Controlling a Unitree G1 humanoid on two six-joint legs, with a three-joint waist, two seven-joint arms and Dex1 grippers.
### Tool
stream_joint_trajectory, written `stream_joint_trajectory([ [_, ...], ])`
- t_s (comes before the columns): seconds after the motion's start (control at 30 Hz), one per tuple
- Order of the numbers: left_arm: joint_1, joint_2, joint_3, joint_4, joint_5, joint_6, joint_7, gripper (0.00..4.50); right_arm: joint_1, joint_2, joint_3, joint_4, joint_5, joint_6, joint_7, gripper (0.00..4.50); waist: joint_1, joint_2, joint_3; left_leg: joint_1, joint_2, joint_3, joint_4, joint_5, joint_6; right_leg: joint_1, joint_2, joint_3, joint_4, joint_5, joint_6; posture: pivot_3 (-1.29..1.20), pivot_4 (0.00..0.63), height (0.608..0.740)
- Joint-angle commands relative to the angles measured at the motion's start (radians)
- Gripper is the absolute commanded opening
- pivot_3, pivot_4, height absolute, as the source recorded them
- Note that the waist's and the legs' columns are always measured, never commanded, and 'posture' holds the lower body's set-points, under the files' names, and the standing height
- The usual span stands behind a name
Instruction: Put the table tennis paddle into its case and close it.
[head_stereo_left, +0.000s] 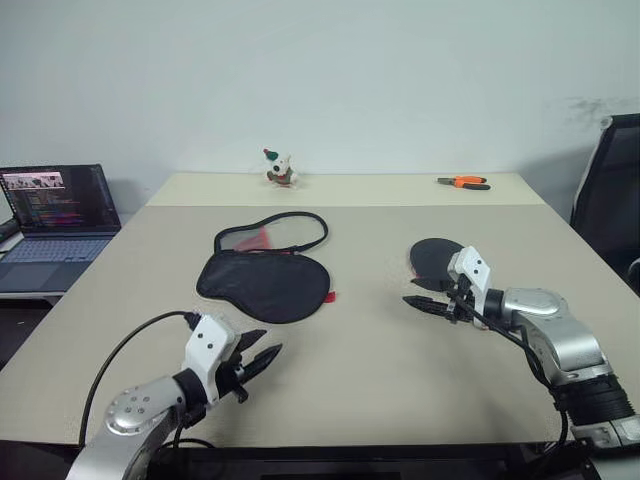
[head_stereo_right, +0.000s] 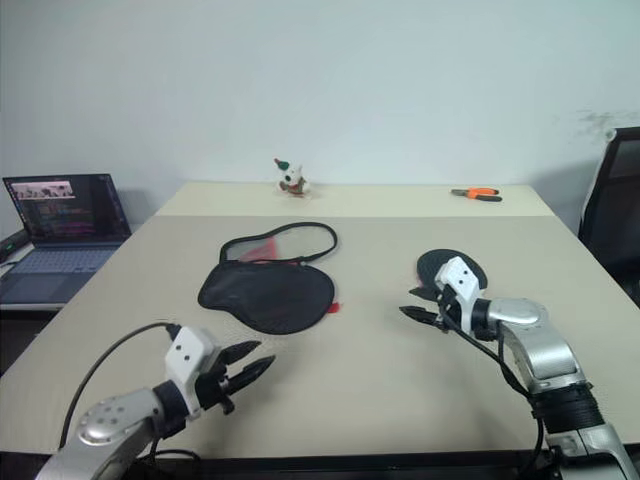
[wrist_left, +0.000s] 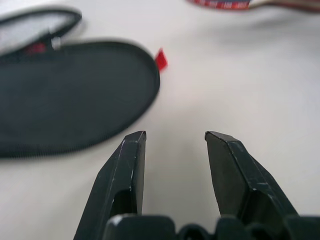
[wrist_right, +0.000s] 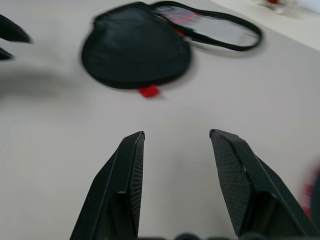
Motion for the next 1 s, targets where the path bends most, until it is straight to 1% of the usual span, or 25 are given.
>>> stream_joint_trajectory([
  [0.03, 0.022, -0.010, 0.027, -0.039, 0.004, -0.019, 0.024, 2.05, 0.049, 0.003, 0.041, -0.095, 0.018, 0.032, 0.013, 2.25, 0.001, 0.000, 0.000, 0.000, 0.000, 0.000, 0.000, 0.000, 0.000, 0.000, 0.000, 0.000, 0.000, 0.000, 0.000, 0.00, 0.150, 0.740],
  [0.13, 0.024, -0.009, 0.021, -0.045, 0.014, -0.023, 0.032, 2.05, 0.077, 0.021, 0.046, -0.117, 0.022, 0.040, -0.001, 2.25, 0.001, 0.000, 0.000, 0.000, 0.000, 0.000, 0.000, 0.000, 0.000, 0.000, 0.000, 0.000, 0.001, 0.000, 0.000, 0.00, 0.150, 0.740],
  [0.2, 0.021, -0.016, 0.041, -0.054, -0.010, -0.005, 0.040, 2.05, 0.084, 0.031, 0.044, -0.159, 0.051, 0.073, -0.003, 2.25, 0.001, 0.000, 0.000, 0.000, -0.001, 0.000, 0.001, 0.000, 0.000, 0.000, 0.000, 0.000, 0.001, 0.000, 0.000, 0.00, 0.150, 0.740],
  [0.27, 0.017, 0.007, 0.050, -0.033, -0.014, -0.014, 0.011, 2.05, 0.108, 0.032, 0.064, -0.233, 0.095, 0.132, 0.014, 2.25, 0.001, 0.000, 0.000, 0.000, -0.001, 0.000, 0.001, 0.000, 0.000, 0.000, 0.000, 0.000, 0.001, 0.000, 0.000, 0.00, 0.150, 0.740],
  [0.37, -0.009, 0.041, 0.068, 0.029, -0.013, -0.041, -0.027, 2.05, 0.134, 0.066, 0.095, -0.290, 0.122, 0.190, -0.019, 2.25, 0.000, 0.000, 0.000, 0.000, 0.000, -0.001, 0.000, 0.000, 0.000, 0.000, 0.001, -0.001, 0.001, 0.000, -0.001, 0.00, 0.150, 0.740],
  [0.53, -0.090, 0.086, 0.065, 0.150, 0.021, -0.101, -0.071, 2.05, 0.117, 0.129, 0.113, -0.286, 0.084, 0.182, -0.106, 2.25, 0.000, 0.000, 0.000, 0.001, -0.001, -0.001, 0.001, 0.000, 0.000, 0.000, 0.001, -0.001, 0.002, -0.001, -0.001, 0.00, 0.150, 0.740],
  [0.63, -0.167, 0.084, 0.027, 0.248, 0.028, -0.111, -0.096, 2.05, 0.113, 0.125, 0.091, -0.275, 0.082, 0.163, -0.112, 2.25, 0.000, 0.000, 0.000, 0.001, -0.001, 0.000, 0.000, 0.000, 0.000, 0.000, 0.001, -0.002, 0.002, -0.001, 0.000, 0.00, 0.150, 0.740],
  [0.7, -0.211, 0.100, 0.013, 0.314, 0.028, -0.125, -0.141, 2.05, 0.111, 0.124, 0.090, -0.305, 0.087, 0.176, -0.123, 2.25, 0.003, 0.000, 0.000, 0.000, -0.002, -0.001, 0.001, 0.000, 0.000, 0.000, 0.002, -0.003, 0.002, -0.001, 0.000, 0.00, 0.150, 0.740],
  [0.8, -0.311, 0.102, -0.041, 0.412, 0.060, -0.155, -0.186, 2.64, 0.106, 0.109, 0.069, -0.324, 0.106, 0.182, -0.117, 2.27, 0.004, 0.000, 0.000, 0.000, -0.002, -0.002, 0.000, 0.000, 0.000, 0.000, 0.002, -0.003, 0.002, -0.001, 0.000, 0.00, 0.150, 0.740],
  [0.87, -0.392, 0.105, -0.072, 0.502, 0.082, -0.189, -0.226, 3.27, 0.099, 0.109, 0.061, -0.339, 0.113, 0.189, -0.125, 2.27, 0.003, 0.000, 0.000, 0.000, -0.002, -0.002, 0.000, 0.000, 0.000, 0.000, 0.002, -0.003, 0.002, -0.001, 0.000, 0.00, 0.150, 0.740],
  [0.9, -0.431, 0.109, -0.082, 0.547, 0.082, -0.198, -0.257, 3.27, 0.094, 0.109, 0.063, -0.354, 0.121, 0.198, -0.127, 2.27, 0.002, 0.000, 0.000, 0.000, -0.002, -0.001, 0.000, 0.000, 0.000, 0.000, 0.002, -0.003, 0.002, -0.001, 0.000, 0.00, 0.150, 0.740],
  [1.0, -0.531, 0.109, -0.117, 0.668, 0.097, -0.225, -0.325, 4.03, 0.087, 0.068, 0.071, -0.374, 0.123, 0.191, -0.087, 2.27, 0.000, 0.000, 0.000, 0.000, -0.003, -0.001, 0.000, 0.000, 0.000, 0.000, 0.004, -0.004, 0.002, -0.001, 0.000, 0.00, 0.150, 0.740],
])
